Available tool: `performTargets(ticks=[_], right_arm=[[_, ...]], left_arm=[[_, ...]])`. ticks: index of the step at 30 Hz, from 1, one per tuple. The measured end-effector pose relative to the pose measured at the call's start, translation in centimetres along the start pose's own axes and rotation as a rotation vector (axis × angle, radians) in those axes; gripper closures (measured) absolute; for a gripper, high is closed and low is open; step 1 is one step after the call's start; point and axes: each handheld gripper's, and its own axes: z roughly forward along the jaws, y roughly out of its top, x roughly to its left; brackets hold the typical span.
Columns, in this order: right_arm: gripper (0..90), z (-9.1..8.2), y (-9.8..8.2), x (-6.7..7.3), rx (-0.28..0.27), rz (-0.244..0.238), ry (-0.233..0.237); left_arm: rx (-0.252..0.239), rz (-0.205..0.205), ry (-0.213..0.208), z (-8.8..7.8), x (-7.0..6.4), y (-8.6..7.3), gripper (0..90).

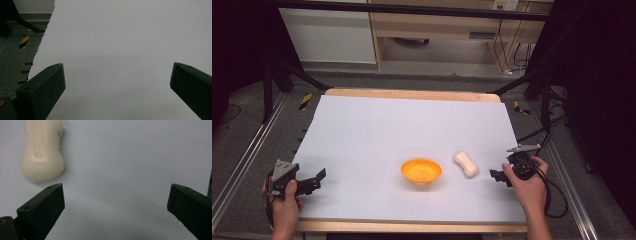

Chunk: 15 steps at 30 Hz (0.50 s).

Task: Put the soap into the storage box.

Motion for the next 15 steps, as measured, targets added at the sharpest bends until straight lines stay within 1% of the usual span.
performTargets(ticks=[4,8,10,15], right_arm=[[1.3,0.5,0.7,0.2,0.049,0.001,0.0],[1.0,1.0,1.4,0.6,0.083,-0.013,0.0],[1.0,1.1,1.5,0.6,0.09,-0.009,0.004],[1.0,1.5,2.4,1.3,0.117,-0.029,0.008]], left_arm=[[0.0,-0.001,0.001,0.0,0.0,0.0,0.0],[0.001,-0.003,-0.001,0.0,0.0,0.0,0.0],[0.001,-0.002,0.0,0.0,0.0,0.0,0.0],[0.003,-0.002,0.0,0.1,0.0,0.0,0.0]])
